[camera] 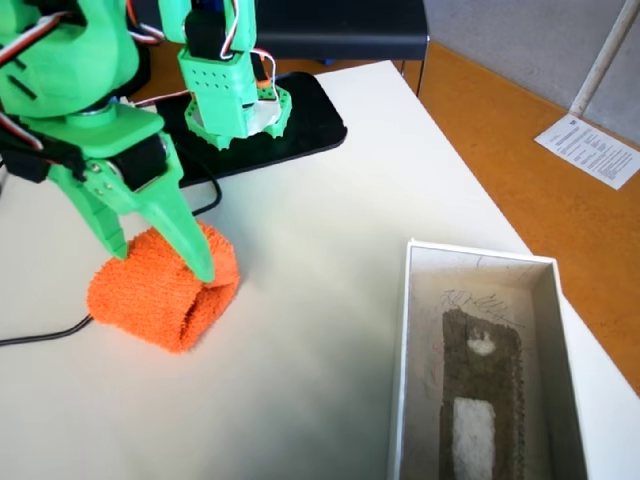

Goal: Remove orange objects from table

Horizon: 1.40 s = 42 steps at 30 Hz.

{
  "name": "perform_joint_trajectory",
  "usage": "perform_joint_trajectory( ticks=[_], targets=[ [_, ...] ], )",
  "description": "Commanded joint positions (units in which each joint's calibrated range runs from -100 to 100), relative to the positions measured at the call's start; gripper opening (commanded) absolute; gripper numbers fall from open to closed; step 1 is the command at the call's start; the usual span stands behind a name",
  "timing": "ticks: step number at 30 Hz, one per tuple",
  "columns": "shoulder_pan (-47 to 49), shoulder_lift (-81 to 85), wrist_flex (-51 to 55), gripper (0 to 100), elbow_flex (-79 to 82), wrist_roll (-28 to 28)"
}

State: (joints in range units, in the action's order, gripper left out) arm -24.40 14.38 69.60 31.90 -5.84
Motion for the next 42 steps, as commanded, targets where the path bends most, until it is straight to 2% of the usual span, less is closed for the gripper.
perform_joint_trajectory(
  ticks=[1, 8, 17, 21, 23, 25, 27, 37, 42],
  targets=[
    [-2.2, -0.2, 0.2, 43, 1.2, 1.1],
    [-2.9, -2.0, -3.0, 49, 3.8, 1.9],
    [-1.7, -10.9, -5.5, 47, 2.2, 3.5],
    [-1.5, -12.7, -7.1, 40, 1.7, 3.7],
    [-1.4, -13.2, -9.1, 25, 2.0, 2.2],
    [-1.0, -13.5, -10.1, 16, 2.0, 1.1],
    [-0.6, -13.5, -10.1, 1, 2.1, 1.5],
    [0.7, -11.6, -11.6, 0, 3.0, 3.2],
    [5.6, -4.8, -14.8, 0, 2.5, 2.3]
  ],
)
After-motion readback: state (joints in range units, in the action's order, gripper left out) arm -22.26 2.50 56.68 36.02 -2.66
